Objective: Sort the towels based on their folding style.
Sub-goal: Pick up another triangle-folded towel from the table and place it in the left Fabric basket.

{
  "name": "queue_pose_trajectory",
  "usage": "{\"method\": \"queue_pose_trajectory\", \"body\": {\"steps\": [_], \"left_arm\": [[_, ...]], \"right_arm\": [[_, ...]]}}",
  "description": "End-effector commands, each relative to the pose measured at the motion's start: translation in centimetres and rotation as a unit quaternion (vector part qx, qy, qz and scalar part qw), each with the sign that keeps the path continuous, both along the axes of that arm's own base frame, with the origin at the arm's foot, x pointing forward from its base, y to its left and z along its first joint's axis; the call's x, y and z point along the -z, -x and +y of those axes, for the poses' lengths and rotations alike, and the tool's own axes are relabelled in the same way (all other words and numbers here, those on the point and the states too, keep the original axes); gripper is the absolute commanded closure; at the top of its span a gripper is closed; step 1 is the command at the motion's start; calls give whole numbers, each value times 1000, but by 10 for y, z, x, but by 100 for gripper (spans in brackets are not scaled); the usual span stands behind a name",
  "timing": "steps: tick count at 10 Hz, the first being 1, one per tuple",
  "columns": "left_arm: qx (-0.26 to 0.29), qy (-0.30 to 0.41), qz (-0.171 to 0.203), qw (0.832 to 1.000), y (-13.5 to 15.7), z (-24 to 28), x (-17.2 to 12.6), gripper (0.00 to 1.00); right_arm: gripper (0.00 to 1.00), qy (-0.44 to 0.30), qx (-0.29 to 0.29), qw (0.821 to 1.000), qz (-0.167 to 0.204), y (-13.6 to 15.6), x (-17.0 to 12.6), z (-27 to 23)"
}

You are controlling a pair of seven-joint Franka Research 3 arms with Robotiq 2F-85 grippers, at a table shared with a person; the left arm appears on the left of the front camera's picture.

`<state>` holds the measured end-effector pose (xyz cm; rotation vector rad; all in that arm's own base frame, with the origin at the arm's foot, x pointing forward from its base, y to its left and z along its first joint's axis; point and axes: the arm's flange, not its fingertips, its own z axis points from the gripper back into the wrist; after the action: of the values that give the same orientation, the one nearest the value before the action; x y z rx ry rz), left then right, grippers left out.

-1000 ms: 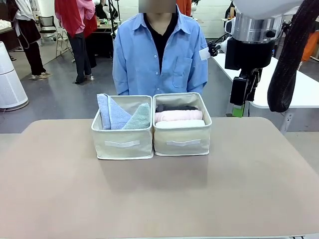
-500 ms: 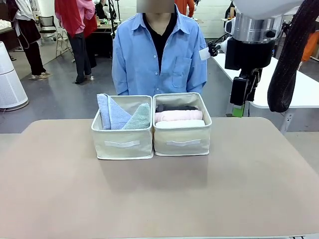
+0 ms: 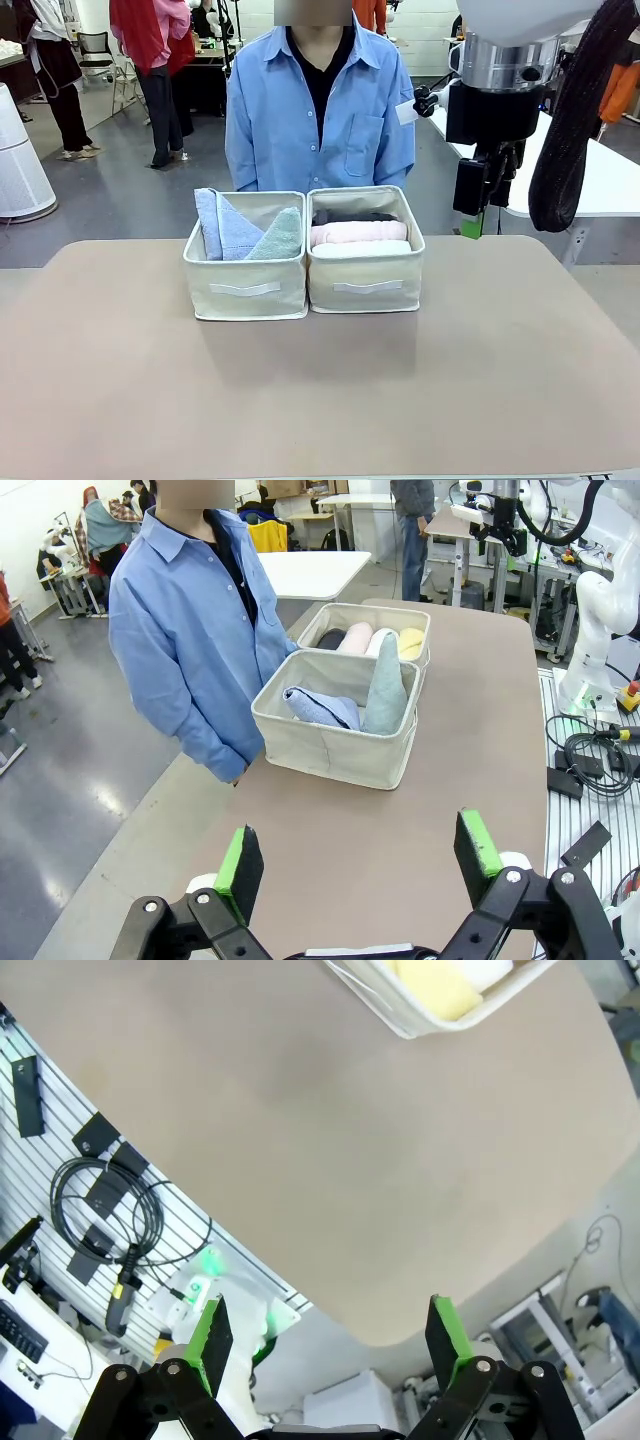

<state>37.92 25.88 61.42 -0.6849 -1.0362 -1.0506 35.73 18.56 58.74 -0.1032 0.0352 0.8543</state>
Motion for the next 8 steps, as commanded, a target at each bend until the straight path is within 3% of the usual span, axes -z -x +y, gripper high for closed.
{"method": "queue_pose_trajectory", "body": {"steps": [1,3,4,5,7,8], "left_arm": [[-2,7,-13,1000,1,-1,0,0],[-2,7,-13,1000,1,-1,0,0],[-2,7,-13,1000,1,-1,0,0],[-2,7,-13,1000,1,-1,0,0],[-2,7,-13,1000,1,-1,0,0],[-2,7,-13,1000,1,-1,0,0]], "right_arm": [[0,8,9,1000,-1,0,2,1],[0,0,1,1000,0,0,0,0],[0,-51,-97,994,15,-3,-8,-18],[0,-113,-149,982,-14,-11,-19,-49],[0,-260,-223,937,-67,-27,-39,-127],[0,-347,-265,894,-99,-30,-43,-175]]}}
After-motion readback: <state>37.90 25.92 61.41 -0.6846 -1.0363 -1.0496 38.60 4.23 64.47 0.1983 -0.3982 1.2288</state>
